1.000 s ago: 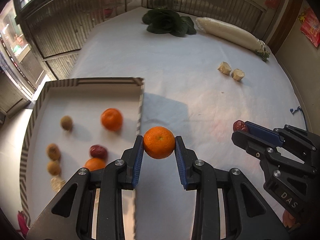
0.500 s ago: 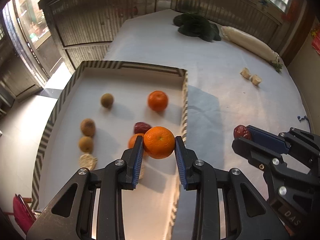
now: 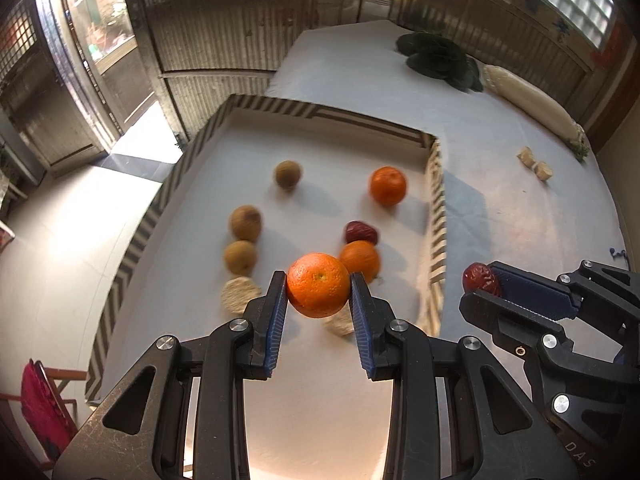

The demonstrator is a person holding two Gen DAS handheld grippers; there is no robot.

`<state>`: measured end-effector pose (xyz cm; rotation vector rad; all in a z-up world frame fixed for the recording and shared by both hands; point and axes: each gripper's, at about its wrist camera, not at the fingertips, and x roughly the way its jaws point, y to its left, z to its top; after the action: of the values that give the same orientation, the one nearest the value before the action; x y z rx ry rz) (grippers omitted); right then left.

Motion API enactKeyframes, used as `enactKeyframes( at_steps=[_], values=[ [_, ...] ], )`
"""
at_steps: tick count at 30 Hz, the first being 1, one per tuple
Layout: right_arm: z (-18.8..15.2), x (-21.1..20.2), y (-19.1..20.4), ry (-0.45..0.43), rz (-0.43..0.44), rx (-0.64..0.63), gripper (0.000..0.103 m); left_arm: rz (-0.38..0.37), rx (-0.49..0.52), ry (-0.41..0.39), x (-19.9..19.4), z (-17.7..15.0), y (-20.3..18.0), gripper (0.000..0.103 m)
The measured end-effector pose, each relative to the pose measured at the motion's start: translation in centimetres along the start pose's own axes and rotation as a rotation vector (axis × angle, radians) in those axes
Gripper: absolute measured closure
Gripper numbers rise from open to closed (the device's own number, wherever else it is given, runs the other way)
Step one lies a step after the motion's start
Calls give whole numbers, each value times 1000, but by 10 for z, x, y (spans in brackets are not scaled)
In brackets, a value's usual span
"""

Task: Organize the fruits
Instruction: 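Carry the mandarin and jujube in both grippers over the striped box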

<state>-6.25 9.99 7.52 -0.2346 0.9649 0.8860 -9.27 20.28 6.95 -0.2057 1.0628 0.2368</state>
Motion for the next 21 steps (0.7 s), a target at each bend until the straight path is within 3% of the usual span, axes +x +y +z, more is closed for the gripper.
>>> enactKeyframes(
  at_steps=[11, 21],
  values=[
    [1, 35, 24, 79, 69, -57, 85, 70, -86, 50, 3, -22, 47, 73],
    [-3, 62, 48, 157, 133, -138, 85, 85, -111, 82, 16, -29, 56, 73]
  ],
)
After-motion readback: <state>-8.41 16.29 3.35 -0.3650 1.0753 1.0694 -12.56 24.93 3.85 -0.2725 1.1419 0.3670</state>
